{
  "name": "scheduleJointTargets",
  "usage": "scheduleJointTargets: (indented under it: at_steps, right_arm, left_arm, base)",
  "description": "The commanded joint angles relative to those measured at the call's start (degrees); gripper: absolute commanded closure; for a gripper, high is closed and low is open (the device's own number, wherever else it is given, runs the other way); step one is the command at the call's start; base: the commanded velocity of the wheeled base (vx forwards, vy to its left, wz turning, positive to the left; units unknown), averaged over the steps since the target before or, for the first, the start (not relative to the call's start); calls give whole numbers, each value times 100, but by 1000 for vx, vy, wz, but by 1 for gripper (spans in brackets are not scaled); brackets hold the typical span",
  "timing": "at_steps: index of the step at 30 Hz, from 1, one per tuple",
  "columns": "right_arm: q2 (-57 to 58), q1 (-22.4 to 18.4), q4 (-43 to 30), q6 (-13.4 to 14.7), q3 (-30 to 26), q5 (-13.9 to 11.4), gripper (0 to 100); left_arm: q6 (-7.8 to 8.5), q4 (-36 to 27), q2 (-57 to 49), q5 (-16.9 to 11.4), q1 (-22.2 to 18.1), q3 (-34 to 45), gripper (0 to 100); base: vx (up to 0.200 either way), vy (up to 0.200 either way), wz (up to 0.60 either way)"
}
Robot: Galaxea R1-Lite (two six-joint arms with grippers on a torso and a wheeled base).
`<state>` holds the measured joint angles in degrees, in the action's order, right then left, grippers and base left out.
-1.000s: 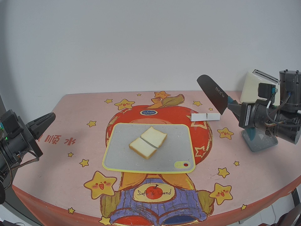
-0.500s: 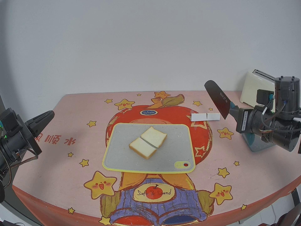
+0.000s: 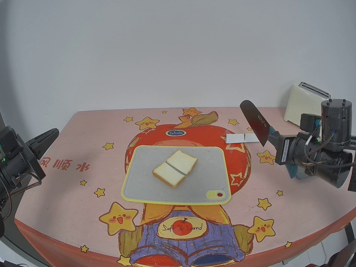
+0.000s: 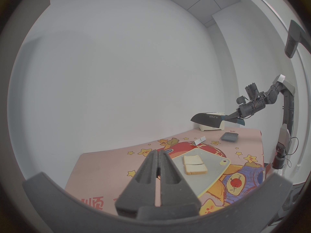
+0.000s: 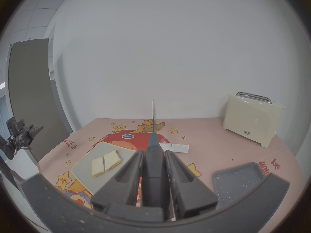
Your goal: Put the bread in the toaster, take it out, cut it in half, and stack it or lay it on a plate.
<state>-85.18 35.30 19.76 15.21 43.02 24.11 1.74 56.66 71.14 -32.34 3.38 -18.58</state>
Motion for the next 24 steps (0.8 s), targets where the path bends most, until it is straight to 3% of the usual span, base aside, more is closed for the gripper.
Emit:
scheduleJointTargets:
  at_steps: [1, 13, 24]
  right_arm:
    - [-184, -6, 450, -10, -250, 67, 100]
    - [-421, -103, 916, -1, -435, 173, 100]
    - [-623, -191, 924, 17, -488, 155, 100]
  left_arm:
    - [19, 3, 14, 0, 14, 47, 100]
    - [37, 12, 5, 0, 23, 135, 100]
    - [45, 12, 5, 0, 23, 170, 100]
  base:
    - [0, 0, 0]
    - [0, 0, 0]
    - [0, 0, 0]
